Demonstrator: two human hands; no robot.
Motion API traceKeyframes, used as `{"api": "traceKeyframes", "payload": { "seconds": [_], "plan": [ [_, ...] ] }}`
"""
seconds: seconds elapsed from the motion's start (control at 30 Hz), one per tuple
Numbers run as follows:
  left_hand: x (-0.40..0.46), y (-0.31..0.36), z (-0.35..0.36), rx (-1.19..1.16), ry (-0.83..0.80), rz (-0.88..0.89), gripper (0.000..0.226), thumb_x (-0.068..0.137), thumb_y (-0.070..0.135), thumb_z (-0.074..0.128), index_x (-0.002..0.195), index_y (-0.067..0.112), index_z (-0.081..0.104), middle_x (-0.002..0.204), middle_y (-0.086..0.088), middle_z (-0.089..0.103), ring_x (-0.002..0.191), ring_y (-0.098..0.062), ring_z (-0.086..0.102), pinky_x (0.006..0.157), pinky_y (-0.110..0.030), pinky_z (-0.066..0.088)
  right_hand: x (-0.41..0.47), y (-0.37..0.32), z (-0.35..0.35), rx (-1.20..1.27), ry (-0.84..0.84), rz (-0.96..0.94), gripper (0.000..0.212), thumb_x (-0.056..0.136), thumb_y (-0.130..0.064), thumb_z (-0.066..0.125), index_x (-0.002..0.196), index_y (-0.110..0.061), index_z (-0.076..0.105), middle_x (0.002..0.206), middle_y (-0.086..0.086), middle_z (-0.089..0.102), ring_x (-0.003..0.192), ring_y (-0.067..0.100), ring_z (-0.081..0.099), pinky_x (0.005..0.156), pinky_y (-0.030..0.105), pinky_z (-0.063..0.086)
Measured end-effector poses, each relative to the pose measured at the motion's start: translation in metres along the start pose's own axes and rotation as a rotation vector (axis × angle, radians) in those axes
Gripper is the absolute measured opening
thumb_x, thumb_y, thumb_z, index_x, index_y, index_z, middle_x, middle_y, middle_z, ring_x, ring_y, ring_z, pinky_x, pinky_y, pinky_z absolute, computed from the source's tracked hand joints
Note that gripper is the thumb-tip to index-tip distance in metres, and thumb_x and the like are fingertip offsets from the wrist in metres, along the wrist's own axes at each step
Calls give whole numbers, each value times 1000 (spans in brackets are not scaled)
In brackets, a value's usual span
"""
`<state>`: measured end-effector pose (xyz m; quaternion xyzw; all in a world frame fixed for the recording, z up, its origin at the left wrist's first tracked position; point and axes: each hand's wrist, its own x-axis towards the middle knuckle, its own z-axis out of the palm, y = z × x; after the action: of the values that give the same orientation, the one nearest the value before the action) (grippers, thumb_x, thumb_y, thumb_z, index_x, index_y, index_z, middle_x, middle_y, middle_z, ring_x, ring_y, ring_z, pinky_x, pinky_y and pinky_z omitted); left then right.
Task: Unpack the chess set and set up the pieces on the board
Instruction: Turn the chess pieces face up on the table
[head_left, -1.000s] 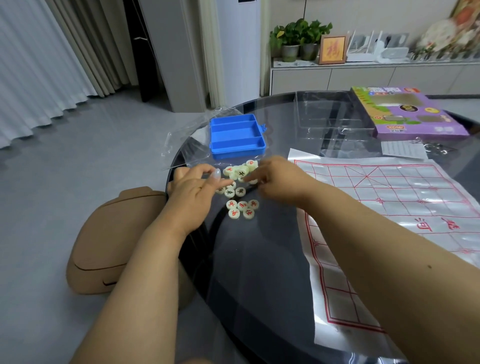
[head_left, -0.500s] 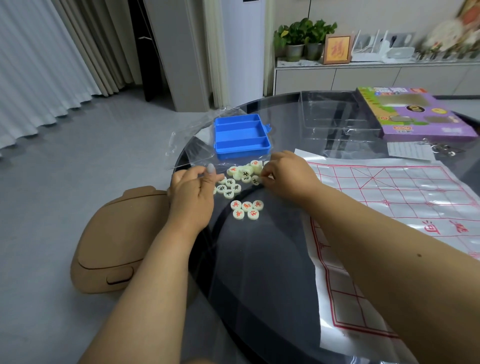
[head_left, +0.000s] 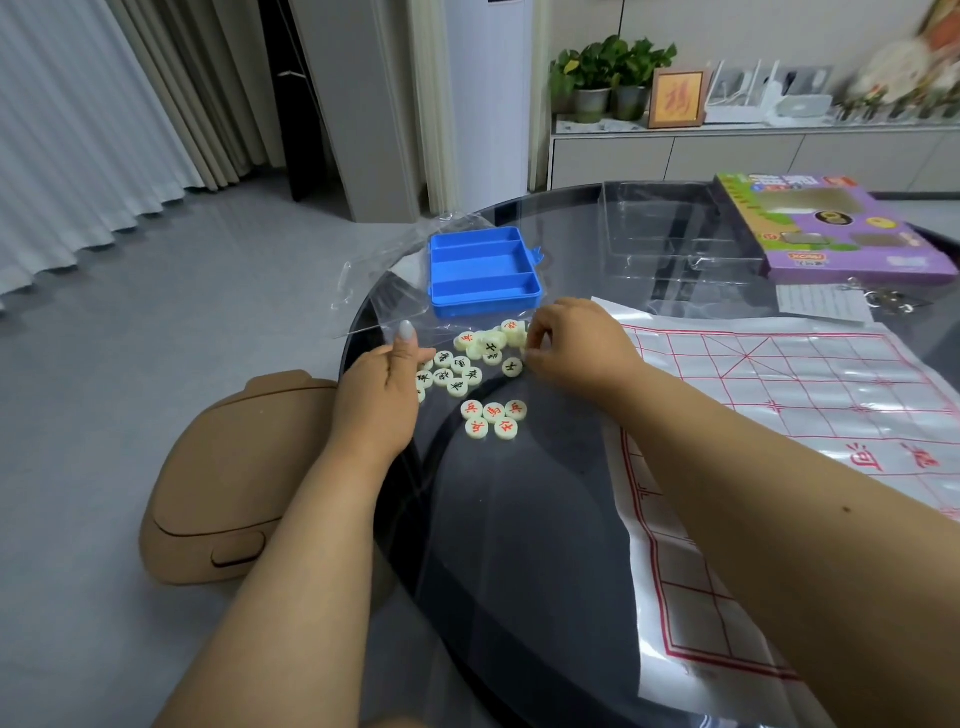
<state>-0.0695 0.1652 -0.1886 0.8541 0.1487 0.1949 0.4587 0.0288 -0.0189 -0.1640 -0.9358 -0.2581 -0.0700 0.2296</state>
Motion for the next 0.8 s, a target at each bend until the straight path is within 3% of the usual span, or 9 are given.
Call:
{"api": "traceKeyframes", "payload": {
  "seconds": [0.2, 0.3, 0.5, 0.67, 0.8],
  "plan": [
    [-2, 2, 0, -39, -2, -11, 66, 95, 60, 17, 111, 24, 70, 111, 9, 65, 104, -7, 56, 88, -25, 40, 9, -12, 6, -23, 43, -83, 24, 85, -35, 63, 105, -22, 66, 92, -3, 54, 99, 20, 50, 77, 29, 39],
    [0, 2, 0, -30, 0, 0, 66, 95, 60, 18, 112, 23, 70, 112, 10, 66, 106, -7, 57, 89, -25, 41, 16, -18, 10, -63, 26, -96, 27, 87, -41, 60, 106, -21, 65, 100, 1, 59, 101, 20, 50, 80, 32, 41],
    [1, 2, 1, -19, -5, 27, 70, 92, 62, 17, 113, 21, 70, 113, 9, 66, 105, -6, 57, 90, -24, 40, 15, -21, 8, -37, 21, -163, 18, 88, -34, 61, 92, -19, 71, 90, -2, 55, 90, 16, 49, 72, 30, 42],
    [2, 1, 2, -18, -4, 46, 69, 93, 60, 18, 112, 20, 70, 110, 11, 65, 102, -2, 55, 82, -16, 37, 3, -20, 5, -75, -59, -247, 19, 86, -34, 64, 96, -20, 73, 87, -6, 51, 91, 15, 50, 70, 26, 36],
    [2, 0, 2, -18, 2, 42, 66, 95, 59, 19, 111, 20, 71, 110, 9, 66, 102, -5, 57, 87, -23, 40, 2, -8, -20, 21, -8, -113, 22, 89, -14, 56, 102, -19, 73, 98, -2, 63, 93, 16, 57, 77, 27, 44]
  ]
}}
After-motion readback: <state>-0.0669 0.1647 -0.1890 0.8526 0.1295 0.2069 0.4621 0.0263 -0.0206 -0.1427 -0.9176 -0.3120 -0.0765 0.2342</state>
